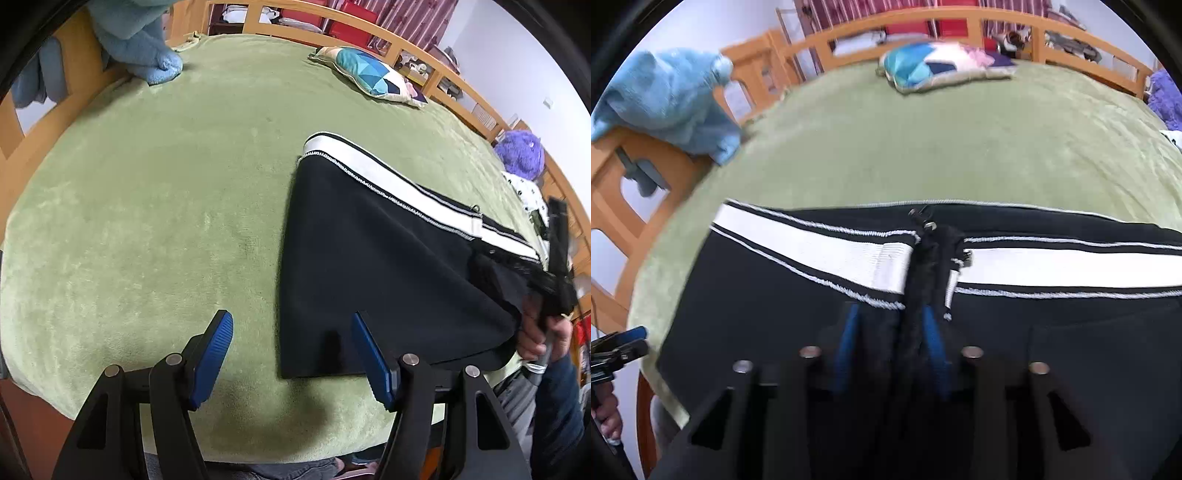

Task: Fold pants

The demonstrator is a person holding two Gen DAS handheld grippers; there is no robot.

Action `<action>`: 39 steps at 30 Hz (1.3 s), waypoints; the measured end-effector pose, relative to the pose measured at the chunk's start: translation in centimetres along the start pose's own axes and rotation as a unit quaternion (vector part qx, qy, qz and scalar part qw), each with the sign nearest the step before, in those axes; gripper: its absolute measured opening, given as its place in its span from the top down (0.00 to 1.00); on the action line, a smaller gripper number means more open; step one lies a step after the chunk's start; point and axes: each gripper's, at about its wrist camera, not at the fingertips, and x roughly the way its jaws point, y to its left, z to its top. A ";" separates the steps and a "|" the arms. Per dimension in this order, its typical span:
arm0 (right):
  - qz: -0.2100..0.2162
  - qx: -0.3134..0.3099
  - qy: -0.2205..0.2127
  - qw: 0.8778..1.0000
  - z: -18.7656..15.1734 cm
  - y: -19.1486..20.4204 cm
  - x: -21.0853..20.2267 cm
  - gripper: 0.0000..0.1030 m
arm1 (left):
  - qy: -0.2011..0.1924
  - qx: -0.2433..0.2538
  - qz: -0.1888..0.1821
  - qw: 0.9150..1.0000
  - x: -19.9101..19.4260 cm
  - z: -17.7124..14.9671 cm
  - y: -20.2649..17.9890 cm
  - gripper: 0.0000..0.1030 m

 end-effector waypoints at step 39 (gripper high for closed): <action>0.006 0.038 0.000 0.999 -10.0 -0.8 -3.7 0.43 | 0.014 -0.057 -0.108 0.992 5.4 0.2 0.0 0.80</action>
